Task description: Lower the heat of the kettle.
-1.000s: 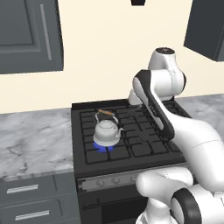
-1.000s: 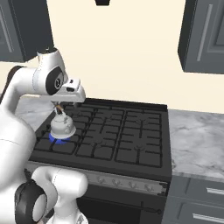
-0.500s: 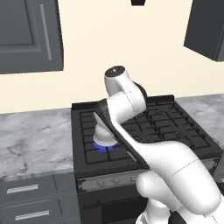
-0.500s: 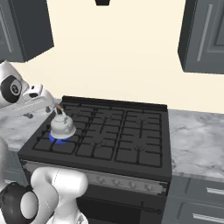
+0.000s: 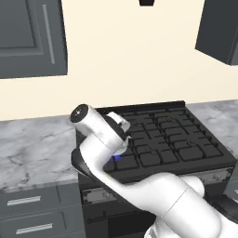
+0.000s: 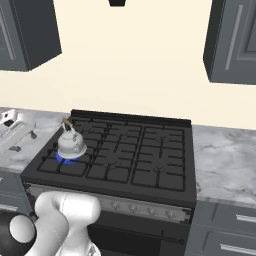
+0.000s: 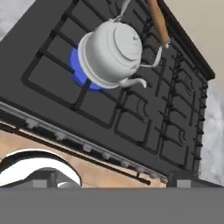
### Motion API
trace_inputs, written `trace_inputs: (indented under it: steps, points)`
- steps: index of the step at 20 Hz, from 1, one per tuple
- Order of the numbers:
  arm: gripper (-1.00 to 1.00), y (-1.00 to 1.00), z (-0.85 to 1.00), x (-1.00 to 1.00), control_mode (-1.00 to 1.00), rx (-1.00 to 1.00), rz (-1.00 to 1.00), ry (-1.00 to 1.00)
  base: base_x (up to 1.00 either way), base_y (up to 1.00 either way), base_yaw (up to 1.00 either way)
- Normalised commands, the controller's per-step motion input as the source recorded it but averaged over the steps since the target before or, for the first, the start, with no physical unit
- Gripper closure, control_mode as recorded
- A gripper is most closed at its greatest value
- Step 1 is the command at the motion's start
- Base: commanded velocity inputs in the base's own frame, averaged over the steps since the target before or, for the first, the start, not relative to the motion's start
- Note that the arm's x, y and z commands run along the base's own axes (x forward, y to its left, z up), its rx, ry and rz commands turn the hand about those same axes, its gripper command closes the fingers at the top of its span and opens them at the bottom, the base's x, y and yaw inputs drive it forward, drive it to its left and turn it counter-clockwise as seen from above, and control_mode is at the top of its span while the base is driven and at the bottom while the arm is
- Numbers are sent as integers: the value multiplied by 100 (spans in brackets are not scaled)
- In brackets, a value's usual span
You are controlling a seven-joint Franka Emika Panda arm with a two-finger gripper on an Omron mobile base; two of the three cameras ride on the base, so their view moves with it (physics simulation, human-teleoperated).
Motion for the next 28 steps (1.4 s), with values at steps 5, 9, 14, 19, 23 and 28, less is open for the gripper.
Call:
trace_inputs:
  steps: [5, 9, 14, 19, 23, 28]
  points:
    - [-100, 37, -35, -29, -100, -32, 29, 0, 0, 0, 0]
    - [-100, 14, -38, -32, -100, -22, 22, 0, 0, 0, 0]
    - [-100, 0, -53, -34, -100, -13, 6, 0, 0, 0, 0]
    - [-100, 0, -57, -22, -100, -7, 1, 0, 0, 0, 0]
    - [-100, 0, -44, -20, -100, -3, 0, 0, 0, 0, 0]
    - [-100, 0, -44, -15, -100, -2, 0, 0, 0, 0, 0]
